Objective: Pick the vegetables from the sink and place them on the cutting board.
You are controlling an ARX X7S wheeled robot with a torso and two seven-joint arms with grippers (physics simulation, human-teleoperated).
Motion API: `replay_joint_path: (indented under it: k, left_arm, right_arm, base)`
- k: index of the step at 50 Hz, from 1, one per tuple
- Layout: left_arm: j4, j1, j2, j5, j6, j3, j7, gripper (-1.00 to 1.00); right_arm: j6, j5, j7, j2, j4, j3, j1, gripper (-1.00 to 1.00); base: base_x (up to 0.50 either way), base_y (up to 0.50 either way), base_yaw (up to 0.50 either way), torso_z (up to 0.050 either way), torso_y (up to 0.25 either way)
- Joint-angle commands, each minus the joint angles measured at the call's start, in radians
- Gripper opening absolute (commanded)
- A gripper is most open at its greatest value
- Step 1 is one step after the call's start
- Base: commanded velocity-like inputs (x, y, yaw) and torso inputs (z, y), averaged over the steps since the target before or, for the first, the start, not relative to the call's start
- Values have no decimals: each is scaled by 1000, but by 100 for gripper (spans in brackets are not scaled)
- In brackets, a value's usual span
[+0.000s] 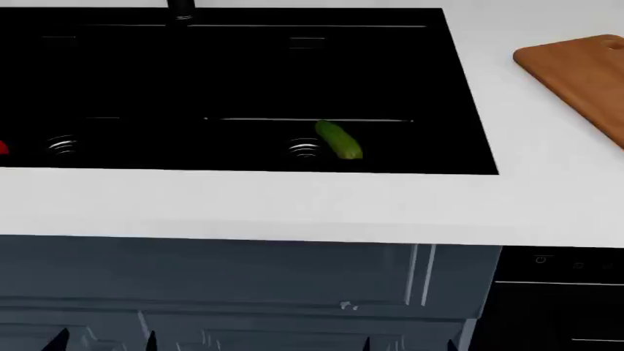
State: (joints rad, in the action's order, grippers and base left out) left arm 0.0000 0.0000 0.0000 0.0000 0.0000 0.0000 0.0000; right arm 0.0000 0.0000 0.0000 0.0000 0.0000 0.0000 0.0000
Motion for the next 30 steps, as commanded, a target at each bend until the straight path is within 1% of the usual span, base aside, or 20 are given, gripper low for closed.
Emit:
replay_joint_path:
  k: [1,4,9,10,11,12,13,17,21,30]
  left_arm:
    - [-2,2,-9,0,4,12,-13,100]
    - [12,4,-25,-22,-11,29,-30,100]
    - [12,6,-40,-4,-1,56,-61,100]
    - [9,7,-45,24,15,63,-82,100]
    - [7,4,-42,-16,1,58,-64,100]
    - [20,9,-45,-39,-2,59,-52,100]
    - [20,8,-47,-42,1,61,-52,100]
    - [21,8,-53,-48,2,67,-67,100]
    - [20,7,-60,-52,2,75,-75,100]
    - [4,1,-73,-61,15,88,-92,100]
  right_arm:
    - [-1,51,61,51,-4,-61,-1,100]
    - [-7,65,58,55,11,-69,6,100]
    - [-1,76,67,60,19,-72,11,100]
    - [1,74,70,62,19,-75,11,100]
    - [6,67,78,64,19,-78,12,100]
    - [71,73,82,66,12,-79,23,100]
    - [52,69,83,68,17,-83,22,100]
    - [67,53,95,76,13,-99,26,100]
    - [60,17,111,88,5,-125,23,100]
    - [53,11,134,99,-3,-141,19,100]
  base:
    - [0,0,0,0,0]
    - [0,0,0,0,0]
    - [0,0,0,0,0]
    - [0,0,0,0,0]
    - [0,0,0,0,0]
    - [-160,8,0,0,0]
    - [-500,211,0,0,0]
    - [-500,216,0,0,0]
    - [-350,461,0,0,0]
    - [-12,500,0,0,0]
